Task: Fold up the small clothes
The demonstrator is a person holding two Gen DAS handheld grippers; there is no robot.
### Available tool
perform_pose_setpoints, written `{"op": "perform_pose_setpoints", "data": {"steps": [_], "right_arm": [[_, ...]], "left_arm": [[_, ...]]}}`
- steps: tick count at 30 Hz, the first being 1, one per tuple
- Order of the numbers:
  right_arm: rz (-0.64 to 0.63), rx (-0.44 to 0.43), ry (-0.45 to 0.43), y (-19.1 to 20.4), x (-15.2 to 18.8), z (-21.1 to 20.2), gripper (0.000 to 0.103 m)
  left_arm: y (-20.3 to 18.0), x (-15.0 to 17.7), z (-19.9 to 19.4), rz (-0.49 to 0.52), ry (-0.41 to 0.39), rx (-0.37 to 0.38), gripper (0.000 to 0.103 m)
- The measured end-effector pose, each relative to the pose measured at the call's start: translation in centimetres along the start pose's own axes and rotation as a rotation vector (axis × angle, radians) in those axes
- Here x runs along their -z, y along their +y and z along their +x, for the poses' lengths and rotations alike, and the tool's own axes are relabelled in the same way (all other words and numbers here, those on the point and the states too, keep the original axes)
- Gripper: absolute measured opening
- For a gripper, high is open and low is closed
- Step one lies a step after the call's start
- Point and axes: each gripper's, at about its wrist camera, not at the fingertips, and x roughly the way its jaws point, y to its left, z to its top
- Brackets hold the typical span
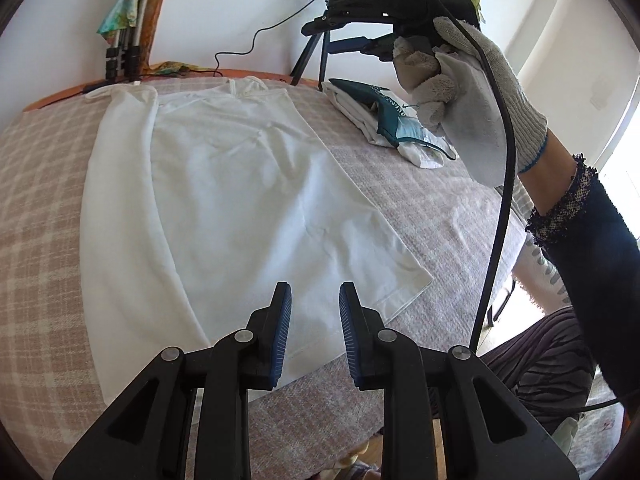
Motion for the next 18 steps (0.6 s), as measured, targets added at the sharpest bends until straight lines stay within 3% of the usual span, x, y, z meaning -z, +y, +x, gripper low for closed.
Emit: {"op": "perform_pose_setpoints", "data": {"steps": [5, 11, 13, 15, 18], "right_arm": [[0.038, -0.015, -0.038, -3.9, 0.9, -2.6, 0.05], [0.032, 0.009, -0.01, -7.0, 2.7, -3.5, 0.052], [0.049, 0.021, -0.003, -8.1, 3.3, -3.6, 0.052], [0.086, -0.002, 0.01, -9.3, 3.7, -3.4, 0.052], [0.121, -0.018, 0.026, -10.3, 4.1, -2.8, 0.052]], "left_arm": [[-3.2, 0.0, 1.6, 0.07, 0.017, 0.027, 0.023], [-7.5, 0.2, 4.2, 0.182, 0.052, 0.05, 0.023], [-9.0, 0.3, 4.9, 0.233, 0.054, 0.04, 0.031], [-10.0, 0.4, 5.7, 0.266, 0.049, 0.029, 0.046], [-11.0, 0.6, 7.2, 0.294, 0.067, 0.025, 0.047]]}}
